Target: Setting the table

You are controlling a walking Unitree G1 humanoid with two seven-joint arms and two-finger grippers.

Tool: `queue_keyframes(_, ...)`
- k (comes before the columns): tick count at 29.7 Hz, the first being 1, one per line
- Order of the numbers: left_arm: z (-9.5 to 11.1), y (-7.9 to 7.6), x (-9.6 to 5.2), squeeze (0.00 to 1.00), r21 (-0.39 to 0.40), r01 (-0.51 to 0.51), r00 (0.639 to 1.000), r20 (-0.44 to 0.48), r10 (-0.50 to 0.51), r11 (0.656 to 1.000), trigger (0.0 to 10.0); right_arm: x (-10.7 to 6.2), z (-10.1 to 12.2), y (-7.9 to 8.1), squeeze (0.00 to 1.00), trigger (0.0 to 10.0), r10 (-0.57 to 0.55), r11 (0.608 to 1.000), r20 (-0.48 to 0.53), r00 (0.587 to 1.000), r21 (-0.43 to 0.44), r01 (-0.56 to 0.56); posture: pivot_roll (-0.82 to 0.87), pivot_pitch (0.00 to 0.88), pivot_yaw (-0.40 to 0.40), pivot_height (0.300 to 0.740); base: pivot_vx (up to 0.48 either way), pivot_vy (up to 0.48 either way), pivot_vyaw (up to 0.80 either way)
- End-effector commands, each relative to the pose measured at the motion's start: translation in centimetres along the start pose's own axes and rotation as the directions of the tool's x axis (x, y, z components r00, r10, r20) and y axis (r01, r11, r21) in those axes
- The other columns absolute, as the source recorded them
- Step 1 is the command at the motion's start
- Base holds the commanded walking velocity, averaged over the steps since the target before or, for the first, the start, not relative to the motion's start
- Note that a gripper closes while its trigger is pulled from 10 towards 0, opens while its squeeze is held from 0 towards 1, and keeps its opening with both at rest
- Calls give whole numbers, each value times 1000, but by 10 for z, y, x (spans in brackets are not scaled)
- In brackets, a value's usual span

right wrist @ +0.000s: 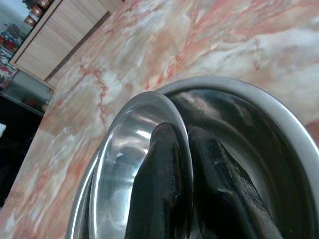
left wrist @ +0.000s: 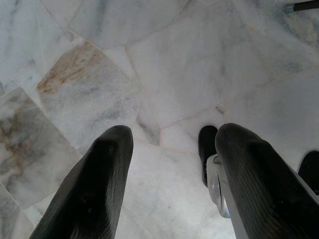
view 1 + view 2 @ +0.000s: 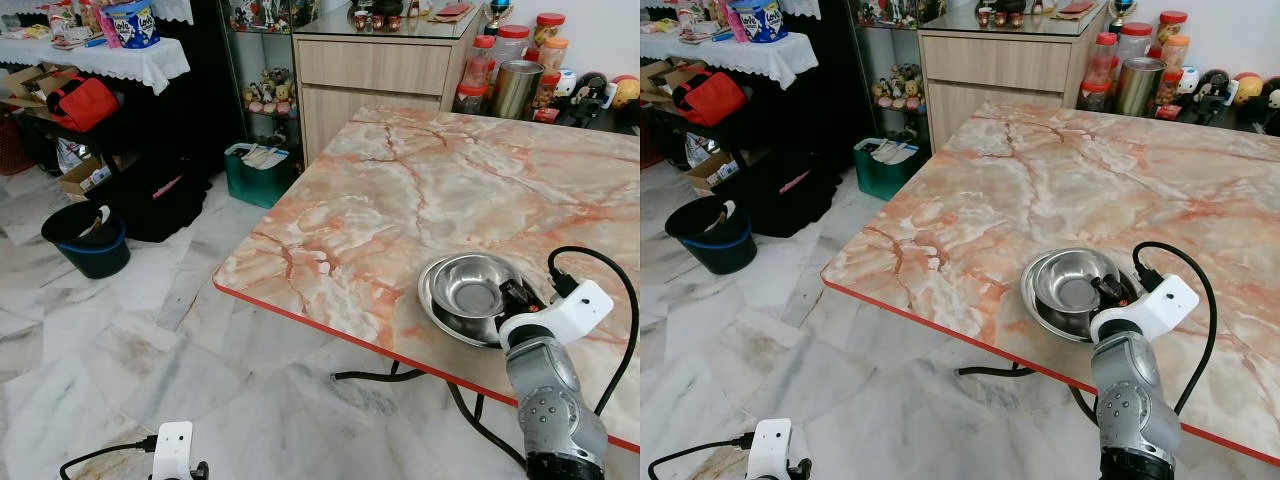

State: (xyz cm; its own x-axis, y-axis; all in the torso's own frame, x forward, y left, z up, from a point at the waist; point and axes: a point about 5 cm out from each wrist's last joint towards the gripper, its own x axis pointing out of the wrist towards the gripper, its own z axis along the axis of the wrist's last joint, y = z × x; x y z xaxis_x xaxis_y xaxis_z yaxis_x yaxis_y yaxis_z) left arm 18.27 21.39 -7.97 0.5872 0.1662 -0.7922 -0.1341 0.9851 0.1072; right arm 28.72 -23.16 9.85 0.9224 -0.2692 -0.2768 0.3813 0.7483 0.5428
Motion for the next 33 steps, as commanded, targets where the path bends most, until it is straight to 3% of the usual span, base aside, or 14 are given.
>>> queue_keyframes(1,2,2,0,0,-4,-9,1000,0,9,1000,10000,-2,3,4,0,10000,9,1000,10,1000,5,-9,-45,0,63,740,0,0,0)
queue_keyframes(2,2,2,0,0,-5,-8,1000,0,8,1000,10000,-2,3,4,157,10000,11,1000,7,1000,4,-11,-44,0,62,740,0,0,0)
queue_keyframes(3,2,2,0,0,-6,-7,1000,-1,7,1000,10000,-2,3,4,667,10000,10,1000,6,1000,2,-10,-44,0,62,740,0,0,0)
queue_keyframes(7,2,1,0,0,-8,-5,1000,-1,5,1000,10000,-3,1,2,659,10000,-6,1000,-1,1000,-9,5,-44,0,63,740,0,0,0)
queue_keyframes(9,2,1,0,0,-10,-5,1000,-1,5,1000,10000,-3,1,0,718,10000,-16,1000,-2,1000,-9,16,-44,0,63,740,0,0,0)
queue_keyframes(10,2,1,0,0,-10,-4,1000,-1,4,1000,10000,-3,0,0,988,10000,-18,1000,-3,1000,-9,18,-44,0,62,740,0,0,0)
queue_keyframes(11,2,1,0,0,-10,-5,1000,-1,5,1000,10000,-4,1,-1,1000,10000,-22,1000,-3,1000,-11,22,-44,0,62,740,0,0,0)
queue_keyframes(16,2,1,1,0,-9,-5,1000,0,5,1000,10000,-4,2,-1,1000,10000,-27,1000,0,1000,-13,27,-46,0,63,740,0,0,0)
queue_keyframes(18,2,1,1,0,-9,-6,1000,0,6,1000,10000,-4,4,-1,855,10000,-34,998,12,999,-43,34,-46,0,63,740,0,0,0)
queue_keyframes(19,2,1,1,0,-10,-6,1000,0,6,1000,10000,-4,5,-2,318,10000,-38,997,19,999,-59,39,-46,0,63,740,0,0,0)
queue_keyframes(20,2,1,1,0,-10,-6,1000,0,6,1000,10000,-4,6,-2,0,10000,-41,997,24,999,-69,43,-46,0,63,740,0,0,0)
queue_keyframes(33,4,1,1,0,-22,-3,1000,13,4,1000,10000,-6,15,4,0,10000,10,983,89,996,-186,7,-50,0,63,740,0,0,0)
